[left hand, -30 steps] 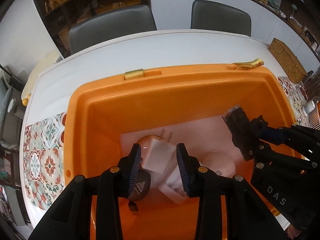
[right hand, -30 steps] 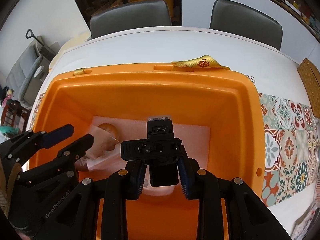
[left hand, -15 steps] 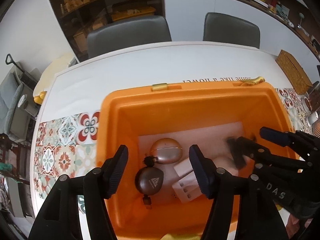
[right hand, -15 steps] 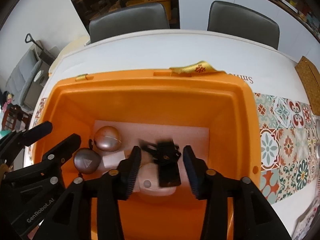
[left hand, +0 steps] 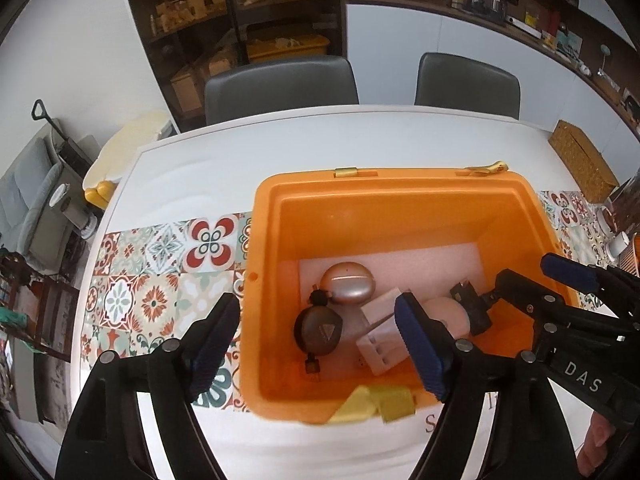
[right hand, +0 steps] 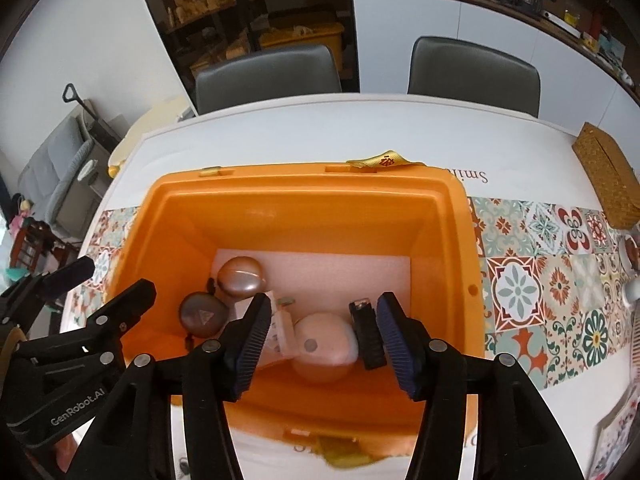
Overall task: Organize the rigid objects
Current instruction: 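Raise both open tools out of the crate toward the keys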
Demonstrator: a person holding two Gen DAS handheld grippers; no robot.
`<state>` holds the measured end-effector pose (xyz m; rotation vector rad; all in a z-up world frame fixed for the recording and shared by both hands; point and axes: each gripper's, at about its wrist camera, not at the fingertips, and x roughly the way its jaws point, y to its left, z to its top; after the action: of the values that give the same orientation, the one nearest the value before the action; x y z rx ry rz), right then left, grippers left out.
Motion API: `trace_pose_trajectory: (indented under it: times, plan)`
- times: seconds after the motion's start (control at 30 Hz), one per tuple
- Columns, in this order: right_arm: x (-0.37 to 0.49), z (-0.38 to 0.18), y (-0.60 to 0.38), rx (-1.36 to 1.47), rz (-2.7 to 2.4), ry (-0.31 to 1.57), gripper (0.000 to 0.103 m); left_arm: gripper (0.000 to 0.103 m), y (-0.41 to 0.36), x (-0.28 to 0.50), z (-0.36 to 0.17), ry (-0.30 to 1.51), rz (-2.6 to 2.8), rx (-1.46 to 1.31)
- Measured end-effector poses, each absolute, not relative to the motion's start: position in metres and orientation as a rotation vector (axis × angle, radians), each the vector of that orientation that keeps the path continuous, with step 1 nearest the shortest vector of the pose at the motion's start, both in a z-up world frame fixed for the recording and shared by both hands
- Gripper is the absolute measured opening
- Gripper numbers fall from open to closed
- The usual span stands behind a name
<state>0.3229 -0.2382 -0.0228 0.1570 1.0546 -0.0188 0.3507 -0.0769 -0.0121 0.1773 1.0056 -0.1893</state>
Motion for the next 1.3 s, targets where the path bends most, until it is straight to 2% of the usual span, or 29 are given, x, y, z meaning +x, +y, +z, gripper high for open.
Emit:
trace_pose_trajectory:
  times: [0.2, 0.47, 1.3]
  plan:
    - [0.3, -0.01, -0.229, 0.144, -0.021, 1.016, 0.068, 0.091, -0.062, 0.33, 0.0, 0.966, -0.162, 0.156]
    - [0.271, 0.001, -0.217, 0.145, -0.011, 0.981, 0.069, 0.101, -0.039, 0.299, 0.01, 0.916, -0.115, 0.15]
    - [0.197, -0.005, -0.146, 0.172, 0.03, 0.994, 0.07, 0.101, 0.044, 0.232, -0.012, 1.017, -0.085, 0.074]
